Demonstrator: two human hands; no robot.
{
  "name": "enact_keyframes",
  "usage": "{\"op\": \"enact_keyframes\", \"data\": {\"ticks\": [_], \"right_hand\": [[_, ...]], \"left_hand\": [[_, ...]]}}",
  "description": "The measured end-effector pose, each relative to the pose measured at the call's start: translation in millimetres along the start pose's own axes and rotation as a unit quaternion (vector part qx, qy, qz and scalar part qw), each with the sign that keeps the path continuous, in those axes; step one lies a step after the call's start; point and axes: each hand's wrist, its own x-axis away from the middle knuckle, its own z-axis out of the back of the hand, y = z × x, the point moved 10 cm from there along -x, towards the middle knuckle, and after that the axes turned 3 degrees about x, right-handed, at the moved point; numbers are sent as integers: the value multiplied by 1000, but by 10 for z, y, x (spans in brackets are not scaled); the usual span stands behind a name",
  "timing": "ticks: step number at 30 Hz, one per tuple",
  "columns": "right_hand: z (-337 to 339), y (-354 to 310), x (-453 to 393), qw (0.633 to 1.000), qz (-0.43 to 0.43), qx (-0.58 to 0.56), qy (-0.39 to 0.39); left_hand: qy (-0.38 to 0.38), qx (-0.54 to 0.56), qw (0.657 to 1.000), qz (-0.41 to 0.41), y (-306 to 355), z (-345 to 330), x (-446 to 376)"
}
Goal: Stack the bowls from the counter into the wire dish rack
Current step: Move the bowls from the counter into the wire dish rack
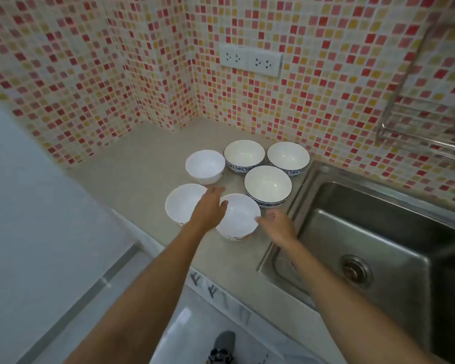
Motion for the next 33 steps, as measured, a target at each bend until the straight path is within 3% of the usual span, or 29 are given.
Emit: {"op": "enact_keyframes", "data": {"ticks": [6, 11, 21, 25, 33], "right_hand": [[-362, 170, -152, 995, -79, -68, -8], [-405, 165, -164, 990, -97, -100, 9], [-169, 292, 33, 962, -127, -242, -6], [169, 326, 188, 956, -112, -271, 4], [965, 687, 507, 942, -120, -306, 65]], "left_hand": [[-63, -16, 998, -4, -177, -364, -262], [-62, -17, 998, -13, -219, -443, -382], [-66, 113, 990, -48, -60, -339, -363], [-74, 242, 967, -2, 126, -370, -247], [-231, 388, 884, 122, 862, -1109, -109]]}}
